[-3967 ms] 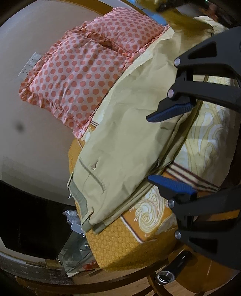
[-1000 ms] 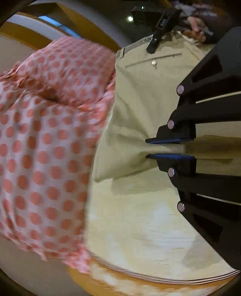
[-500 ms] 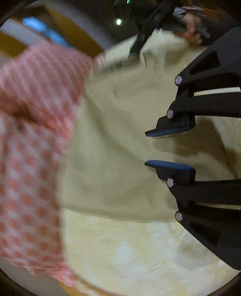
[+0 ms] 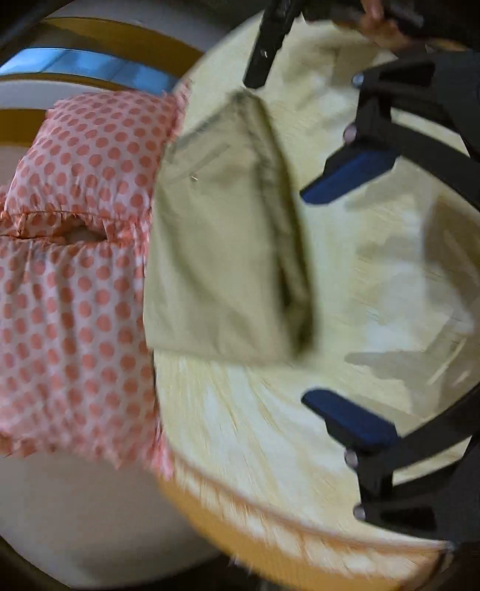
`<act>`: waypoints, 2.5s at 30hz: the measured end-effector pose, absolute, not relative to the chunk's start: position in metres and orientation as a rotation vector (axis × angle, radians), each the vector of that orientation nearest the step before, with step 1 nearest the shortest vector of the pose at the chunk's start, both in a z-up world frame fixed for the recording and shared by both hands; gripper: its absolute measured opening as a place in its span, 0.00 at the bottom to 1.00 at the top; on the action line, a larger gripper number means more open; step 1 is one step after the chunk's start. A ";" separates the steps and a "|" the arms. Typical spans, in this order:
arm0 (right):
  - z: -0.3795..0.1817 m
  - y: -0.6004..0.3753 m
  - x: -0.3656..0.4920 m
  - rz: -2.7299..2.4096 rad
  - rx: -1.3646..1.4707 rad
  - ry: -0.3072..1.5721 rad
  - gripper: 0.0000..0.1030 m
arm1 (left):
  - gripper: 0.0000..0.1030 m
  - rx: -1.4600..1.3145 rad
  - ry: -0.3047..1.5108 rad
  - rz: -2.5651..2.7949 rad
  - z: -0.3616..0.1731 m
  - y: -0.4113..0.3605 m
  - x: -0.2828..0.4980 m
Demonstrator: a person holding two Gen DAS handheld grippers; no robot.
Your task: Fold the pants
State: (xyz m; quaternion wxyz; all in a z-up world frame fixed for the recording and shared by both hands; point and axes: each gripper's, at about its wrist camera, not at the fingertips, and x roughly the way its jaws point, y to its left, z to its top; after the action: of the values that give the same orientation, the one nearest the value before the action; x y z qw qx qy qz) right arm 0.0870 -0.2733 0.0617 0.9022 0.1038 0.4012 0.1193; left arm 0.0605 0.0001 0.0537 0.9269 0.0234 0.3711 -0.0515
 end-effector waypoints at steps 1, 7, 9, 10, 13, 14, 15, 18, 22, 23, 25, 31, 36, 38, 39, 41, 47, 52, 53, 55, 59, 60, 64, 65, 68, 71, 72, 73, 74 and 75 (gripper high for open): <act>0.056 -0.266 0.076 0.227 0.177 0.830 0.92 | 0.98 0.070 0.754 -0.078 0.049 -0.001 0.049; 0.029 -0.231 0.043 0.162 0.049 0.811 0.94 | 0.98 0.058 0.801 -0.035 0.023 -0.002 0.032; 0.025 -0.223 0.040 0.117 -0.001 0.790 0.99 | 0.98 0.050 0.806 -0.023 0.016 0.000 0.030; 0.023 -0.222 0.037 0.102 0.000 0.768 0.99 | 0.98 0.029 0.795 -0.027 0.015 0.004 0.028; 0.022 -0.223 0.033 0.084 0.013 0.743 0.99 | 0.98 0.024 0.766 -0.021 0.012 0.003 0.024; 0.022 -0.223 0.034 0.082 0.015 0.740 0.99 | 0.98 0.024 0.753 -0.017 0.011 0.002 0.023; 0.022 -0.223 0.035 0.081 0.014 0.738 0.99 | 0.98 0.022 0.737 -0.012 0.010 0.002 0.021; 0.021 -0.224 0.035 0.077 0.018 0.727 0.99 | 0.98 0.019 0.724 -0.010 0.009 0.002 0.019; 0.022 -0.225 0.036 0.077 0.018 0.726 0.99 | 0.98 0.020 0.724 -0.011 0.009 0.002 0.019; 0.022 -0.225 0.036 0.077 0.018 0.725 0.99 | 0.98 0.020 0.725 -0.010 0.009 0.001 0.018; 0.022 -0.225 0.036 0.079 0.018 0.725 0.99 | 0.98 0.020 0.728 -0.011 0.009 0.002 0.019; 0.022 -0.225 0.035 0.078 0.018 0.726 0.99 | 0.98 0.021 0.733 -0.013 0.009 0.003 0.020; 0.022 -0.225 0.035 0.079 0.018 0.724 0.99 | 0.98 0.022 0.735 -0.013 0.009 0.003 0.021; 0.022 -0.225 0.035 0.079 0.017 0.723 0.99 | 0.98 0.022 0.735 -0.013 0.009 0.004 0.021; 0.022 -0.225 0.035 0.079 0.017 0.723 0.99 | 0.98 0.022 0.735 -0.013 0.009 0.004 0.021; 0.022 -0.225 0.035 0.079 0.017 0.723 0.99 | 0.98 0.021 0.735 -0.013 0.009 0.004 0.021; 0.021 -0.226 0.035 0.081 0.017 0.722 0.99 | 0.98 0.024 0.732 -0.015 0.009 0.005 0.021; 0.022 -0.226 0.036 0.080 0.017 0.721 0.99 | 0.98 0.024 0.728 -0.017 0.009 0.005 0.022; 0.022 -0.226 0.036 0.080 0.017 0.721 0.99 | 0.98 0.024 0.729 -0.015 0.009 0.005 0.022; 0.022 -0.226 0.036 0.080 0.017 0.720 0.99 | 0.98 0.023 0.729 -0.015 0.010 0.005 0.022; 0.022 -0.226 0.036 0.079 0.017 0.720 0.99 | 0.98 0.024 0.729 -0.017 0.009 0.005 0.022; 0.022 -0.226 0.036 0.079 0.017 0.720 0.99 | 0.98 0.024 0.729 -0.016 0.009 0.005 0.022; 0.022 -0.226 0.036 0.079 0.018 0.719 0.99 | 0.98 0.024 0.730 -0.016 0.009 0.005 0.022; 0.022 -0.226 0.036 0.078 0.018 0.719 0.99 | 0.98 0.024 0.731 -0.017 0.009 0.004 0.022; 0.021 -0.226 0.036 0.079 0.017 0.718 0.99 | 0.98 0.022 0.733 -0.015 0.009 0.003 0.022; 0.022 -0.226 0.037 0.078 0.018 0.719 0.99 | 0.98 0.021 0.735 -0.013 0.009 0.002 0.022; 0.021 -0.226 0.036 0.078 0.018 0.718 0.99 | 0.98 0.021 0.734 -0.012 0.009 0.002 0.022; 0.021 -0.226 0.036 0.078 0.018 0.718 0.99 | 0.98 0.022 0.733 -0.013 0.009 0.002 0.021; 0.021 -0.226 0.036 0.077 0.018 0.718 0.99 | 0.98 0.022 0.734 -0.014 0.009 0.003 0.022; 0.021 -0.226 0.036 0.077 0.018 0.718 0.99 | 0.98 0.023 0.734 -0.015 0.009 0.003 0.022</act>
State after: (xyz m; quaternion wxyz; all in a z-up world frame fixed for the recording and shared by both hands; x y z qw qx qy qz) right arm 0.0364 -0.2256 0.0211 0.9355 0.0088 0.3512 0.0378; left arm 0.0219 0.0033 0.0093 0.9332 0.0110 0.3590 -0.0071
